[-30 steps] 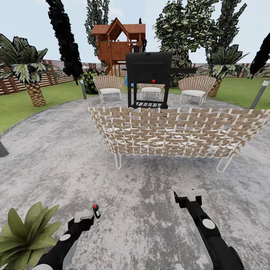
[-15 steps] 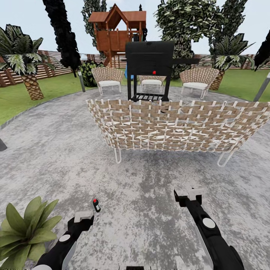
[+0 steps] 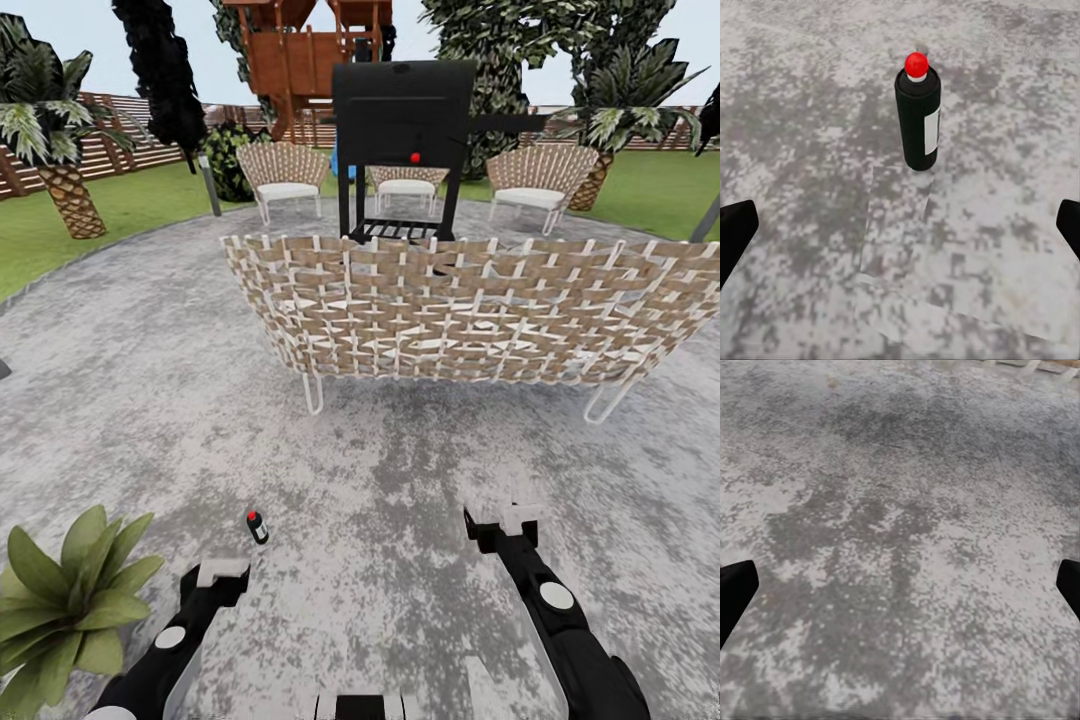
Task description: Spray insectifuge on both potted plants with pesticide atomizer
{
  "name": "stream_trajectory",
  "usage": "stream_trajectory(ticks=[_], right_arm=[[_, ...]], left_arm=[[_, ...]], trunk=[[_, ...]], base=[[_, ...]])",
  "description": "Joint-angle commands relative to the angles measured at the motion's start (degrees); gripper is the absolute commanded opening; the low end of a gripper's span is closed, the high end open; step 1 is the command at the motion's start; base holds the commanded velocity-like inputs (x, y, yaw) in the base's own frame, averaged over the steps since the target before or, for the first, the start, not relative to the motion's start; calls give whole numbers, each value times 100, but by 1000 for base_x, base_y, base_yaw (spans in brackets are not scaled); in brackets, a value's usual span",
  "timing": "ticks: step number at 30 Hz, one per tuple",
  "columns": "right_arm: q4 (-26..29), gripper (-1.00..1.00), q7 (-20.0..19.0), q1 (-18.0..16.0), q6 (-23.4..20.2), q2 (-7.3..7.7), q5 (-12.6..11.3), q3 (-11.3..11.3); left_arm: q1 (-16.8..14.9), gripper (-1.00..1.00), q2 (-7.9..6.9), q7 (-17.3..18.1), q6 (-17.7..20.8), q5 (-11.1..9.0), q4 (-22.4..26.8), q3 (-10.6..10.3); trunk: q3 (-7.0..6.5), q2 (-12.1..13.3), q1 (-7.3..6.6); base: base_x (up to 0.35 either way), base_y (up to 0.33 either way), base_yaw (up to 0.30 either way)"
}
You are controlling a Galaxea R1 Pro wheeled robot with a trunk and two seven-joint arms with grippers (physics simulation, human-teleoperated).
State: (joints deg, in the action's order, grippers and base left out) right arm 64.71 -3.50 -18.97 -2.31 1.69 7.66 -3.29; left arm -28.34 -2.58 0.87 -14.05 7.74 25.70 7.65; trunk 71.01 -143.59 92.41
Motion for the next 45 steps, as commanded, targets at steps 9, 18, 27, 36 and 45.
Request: stream_trajectory(ticks=[9, 18, 27, 36, 45], right_arm=[[42, 100, -28, -1, -24, -2, 60, -14], [50, 100, -28, -1, -16, -2, 60, -14], [59, 100, -28, -1, -17, -2, 60, -14], [60, 100, -28, -1, -23, -2, 60, -14], [60, 100, -28, -1, -24, -2, 60, -14]], left_arm=[[-5, 100, 28, 13, -277, 61, 4, -41], [-5, 100, 23, 3, -292, 61, 5, -120], [-5, 100, 19, -8, -308, 51, -2, -115], [-5, 100, 28, -8, -309, 52, -3, -115], [-5, 100, 29, 0, -309, 47, -3, -115]], trunk=[[286, -14, 22], [413, -17, 27], [442, -17, 27], [443, -17, 27], [443, -17, 27]], base=[[0, 0, 0], [0, 0, 0], [85, 0, 0], [127, 0, 0], [84, 0, 0]])
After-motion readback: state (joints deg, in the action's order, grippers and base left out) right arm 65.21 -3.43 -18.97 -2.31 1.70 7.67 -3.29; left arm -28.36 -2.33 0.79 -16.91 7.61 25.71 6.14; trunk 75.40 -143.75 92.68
